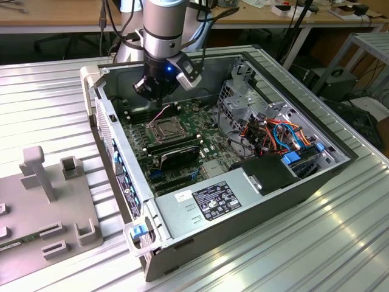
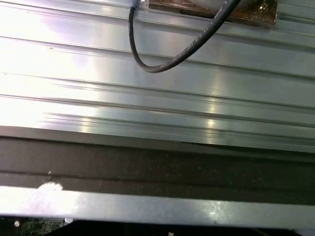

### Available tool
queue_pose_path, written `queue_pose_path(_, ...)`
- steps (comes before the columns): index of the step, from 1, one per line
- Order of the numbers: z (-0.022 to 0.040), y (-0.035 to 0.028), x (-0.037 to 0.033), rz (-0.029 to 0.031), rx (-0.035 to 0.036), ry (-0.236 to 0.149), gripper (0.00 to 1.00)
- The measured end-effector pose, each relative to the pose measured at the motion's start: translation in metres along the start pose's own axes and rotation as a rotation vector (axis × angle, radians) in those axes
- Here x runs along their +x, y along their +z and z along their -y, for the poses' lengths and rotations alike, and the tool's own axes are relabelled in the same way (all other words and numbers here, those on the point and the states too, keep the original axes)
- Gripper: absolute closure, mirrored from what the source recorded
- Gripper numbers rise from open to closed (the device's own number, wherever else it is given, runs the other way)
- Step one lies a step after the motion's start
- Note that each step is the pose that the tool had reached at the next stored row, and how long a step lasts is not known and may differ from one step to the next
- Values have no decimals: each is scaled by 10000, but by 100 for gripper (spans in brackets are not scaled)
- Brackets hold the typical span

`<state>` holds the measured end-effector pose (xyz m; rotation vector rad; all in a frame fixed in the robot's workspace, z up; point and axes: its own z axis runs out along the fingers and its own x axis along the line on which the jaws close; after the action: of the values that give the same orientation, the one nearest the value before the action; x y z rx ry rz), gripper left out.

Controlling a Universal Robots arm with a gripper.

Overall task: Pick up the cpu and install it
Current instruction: 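Install the first cpu locking lever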

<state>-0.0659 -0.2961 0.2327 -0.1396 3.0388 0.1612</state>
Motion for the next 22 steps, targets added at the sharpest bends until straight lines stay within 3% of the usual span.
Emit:
queue_pose_path(6, 60, -8, 20, 1, 88, 67, 89)
queue_pose_path(11, 63, -9, 20, 50, 188, 630, 89)
queue_pose_path(22, 94, 6, 21, 52, 204, 759, 89)
